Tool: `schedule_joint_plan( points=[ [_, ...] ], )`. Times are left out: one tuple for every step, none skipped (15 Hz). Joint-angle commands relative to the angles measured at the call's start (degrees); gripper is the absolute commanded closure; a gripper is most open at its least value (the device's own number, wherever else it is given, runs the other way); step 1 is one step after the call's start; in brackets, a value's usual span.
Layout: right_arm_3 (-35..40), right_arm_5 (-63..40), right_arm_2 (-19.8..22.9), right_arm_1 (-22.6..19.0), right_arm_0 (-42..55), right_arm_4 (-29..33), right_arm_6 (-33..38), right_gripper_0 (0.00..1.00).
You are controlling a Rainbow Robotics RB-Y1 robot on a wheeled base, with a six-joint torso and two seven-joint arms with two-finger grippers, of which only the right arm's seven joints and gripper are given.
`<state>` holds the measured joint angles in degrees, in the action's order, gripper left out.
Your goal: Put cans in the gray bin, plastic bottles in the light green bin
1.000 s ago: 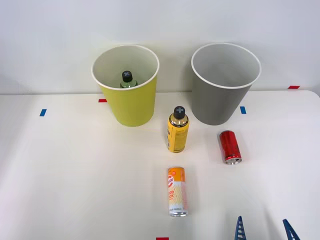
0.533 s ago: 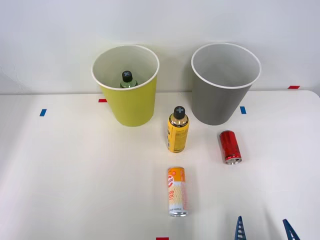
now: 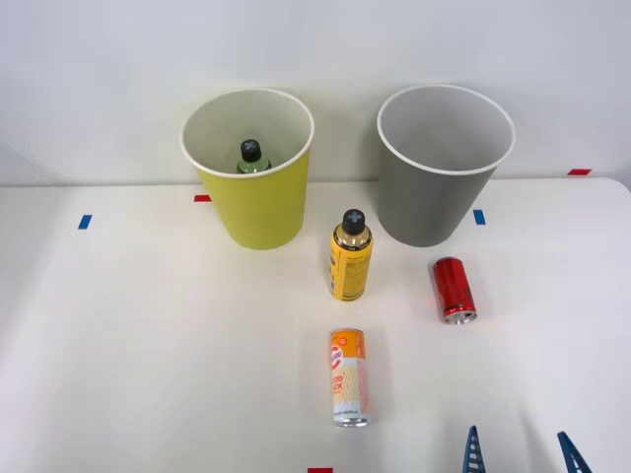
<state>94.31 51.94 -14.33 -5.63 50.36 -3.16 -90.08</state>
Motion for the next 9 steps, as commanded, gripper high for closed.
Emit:
schedule_joint_plan(
  points=[
    [0.0, 0.0, 0.0, 0.0, 0.0, 0.0, 0.0, 0.0],
    [0.0, 0.0, 0.0, 0.0, 0.0, 0.0, 0.0, 0.0],
    [0.0, 0.0, 0.0, 0.0, 0.0, 0.0, 0.0, 0.0],
    [0.0, 0.0, 0.0, 0.0, 0.0, 0.0, 0.0, 0.0],
    [0.0, 0.0, 0.0, 0.0, 0.0, 0.0, 0.0, 0.0],
    [-1.4, -0.8, 0.1, -0.1, -0.9, 0.1, 0.0, 0.0],
    [-2.1, -0.7, 0.1, -0.2, -1.6, 0.2, 0.1, 0.0],
    [-2.2, -0.6, 0.2, -0.8, -2.3, 0.1, 0.0, 0.0],
    [-1.9, -0.6, 0.4, -1.3, -2.6, 0.0, 0.1, 0.0]
  ],
)
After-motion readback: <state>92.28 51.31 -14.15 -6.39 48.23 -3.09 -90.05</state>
